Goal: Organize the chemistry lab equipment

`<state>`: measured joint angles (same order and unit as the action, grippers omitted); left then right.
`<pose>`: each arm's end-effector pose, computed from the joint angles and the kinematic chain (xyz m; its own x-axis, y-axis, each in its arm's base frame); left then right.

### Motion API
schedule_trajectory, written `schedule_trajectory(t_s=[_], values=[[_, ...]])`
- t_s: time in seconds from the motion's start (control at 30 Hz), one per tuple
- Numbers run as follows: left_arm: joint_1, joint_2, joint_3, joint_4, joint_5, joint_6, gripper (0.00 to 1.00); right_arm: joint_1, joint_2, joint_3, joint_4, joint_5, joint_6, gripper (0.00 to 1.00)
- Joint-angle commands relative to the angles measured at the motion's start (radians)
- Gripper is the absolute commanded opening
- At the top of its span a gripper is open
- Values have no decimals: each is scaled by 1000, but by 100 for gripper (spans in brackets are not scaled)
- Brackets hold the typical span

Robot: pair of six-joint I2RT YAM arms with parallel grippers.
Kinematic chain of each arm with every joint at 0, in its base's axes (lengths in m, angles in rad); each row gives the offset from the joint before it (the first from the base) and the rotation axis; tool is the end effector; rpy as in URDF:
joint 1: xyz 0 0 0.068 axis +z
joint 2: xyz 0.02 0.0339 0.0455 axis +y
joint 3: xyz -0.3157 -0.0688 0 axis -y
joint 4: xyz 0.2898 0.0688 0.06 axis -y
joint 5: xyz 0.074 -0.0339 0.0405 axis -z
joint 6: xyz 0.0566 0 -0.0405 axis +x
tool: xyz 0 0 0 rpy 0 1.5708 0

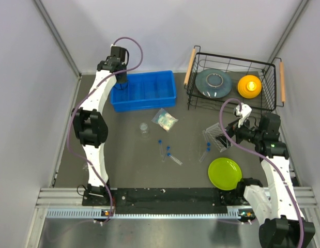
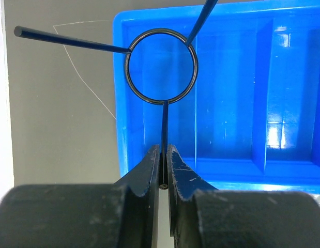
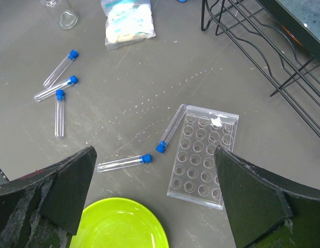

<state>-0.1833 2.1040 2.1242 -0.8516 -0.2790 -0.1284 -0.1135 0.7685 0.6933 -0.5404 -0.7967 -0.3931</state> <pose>0.5491 -0.0859 0.3563 -0.7196 0.0082 -0.6943 -0.1002 0.9882 0.1155 0.1827 0.0199 0.3054 -0.3381 -0.2310 -0.9123 -0.6824 0.7277 0.0687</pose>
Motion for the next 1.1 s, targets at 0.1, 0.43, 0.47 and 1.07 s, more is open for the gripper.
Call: schedule_trajectory(t_s=[0.1,0.43,0.47,1.07], values=[[8,11,-20,77,-19,6,0,3,0,-8,31,-9,-18,99],[10,14,-82,97,-23,6,0,3,-1,-6,31,-7,-20,99],[10,17,-87,98,-22,3,0,3,-1,-6,33,-7,-20,99],[10,-104,-230,103,6,-57,43,5,-6,-6,33,-7,-21,99]])
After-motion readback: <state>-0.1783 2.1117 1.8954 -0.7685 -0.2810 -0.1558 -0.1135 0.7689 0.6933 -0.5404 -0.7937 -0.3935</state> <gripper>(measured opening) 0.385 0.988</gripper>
